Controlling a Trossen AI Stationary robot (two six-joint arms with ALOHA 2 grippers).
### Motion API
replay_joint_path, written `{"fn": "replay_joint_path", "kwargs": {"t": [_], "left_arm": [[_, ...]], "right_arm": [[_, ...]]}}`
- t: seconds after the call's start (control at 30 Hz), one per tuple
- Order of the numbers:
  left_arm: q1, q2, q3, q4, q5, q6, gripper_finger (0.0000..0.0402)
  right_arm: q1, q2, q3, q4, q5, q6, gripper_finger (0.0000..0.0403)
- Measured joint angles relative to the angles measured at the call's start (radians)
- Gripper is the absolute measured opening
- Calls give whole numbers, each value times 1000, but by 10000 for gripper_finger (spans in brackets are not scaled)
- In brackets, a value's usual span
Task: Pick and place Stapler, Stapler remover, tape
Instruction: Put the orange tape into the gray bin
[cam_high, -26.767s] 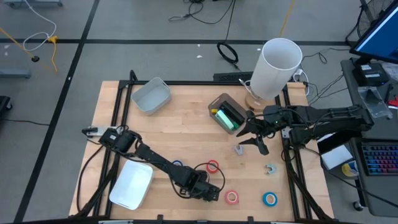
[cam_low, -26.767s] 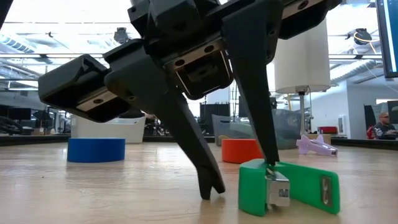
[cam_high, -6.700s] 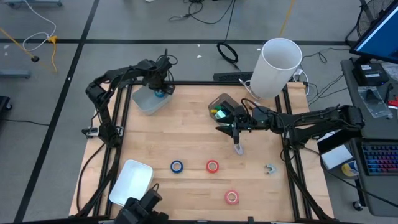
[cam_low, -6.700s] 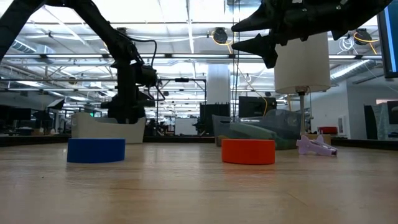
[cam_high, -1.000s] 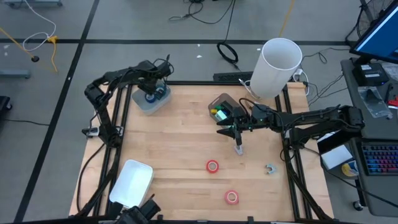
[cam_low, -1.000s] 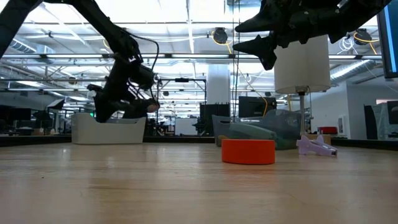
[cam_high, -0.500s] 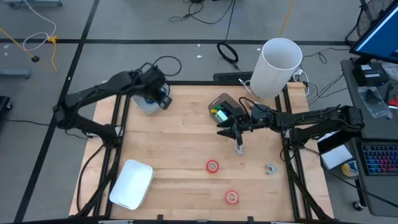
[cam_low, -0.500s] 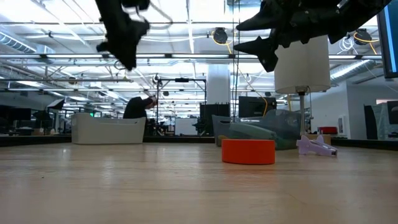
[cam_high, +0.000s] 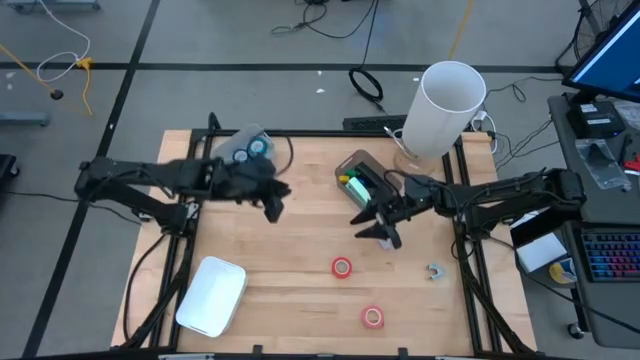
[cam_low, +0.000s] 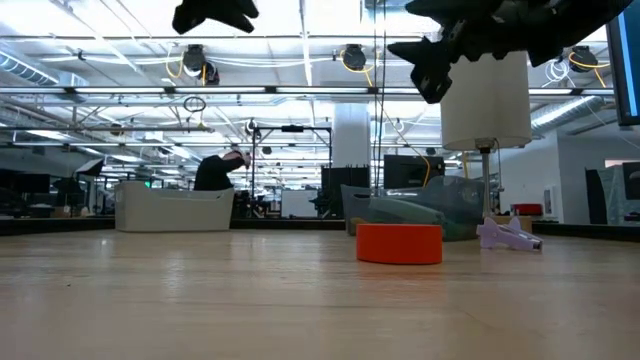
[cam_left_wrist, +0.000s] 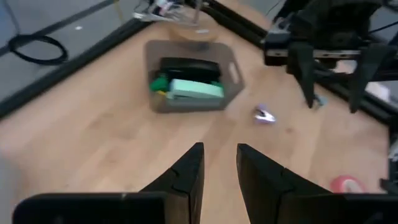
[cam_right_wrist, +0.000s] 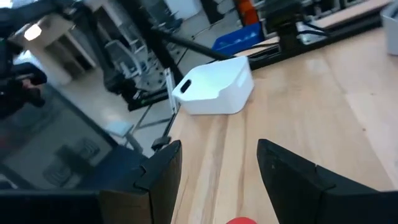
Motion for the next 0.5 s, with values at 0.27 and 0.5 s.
{"fn": "replay_joint_path", "kwargs": {"t": [0.27,0.5], "left_arm": [[-144,2,-340,524,-20,-177,95],[-244,57,-490,819,-96,-292,93]], "right_arm": [[35,0,0,-52,2,-41,201],[54,0,0,-191,-1,-40,201]]}}
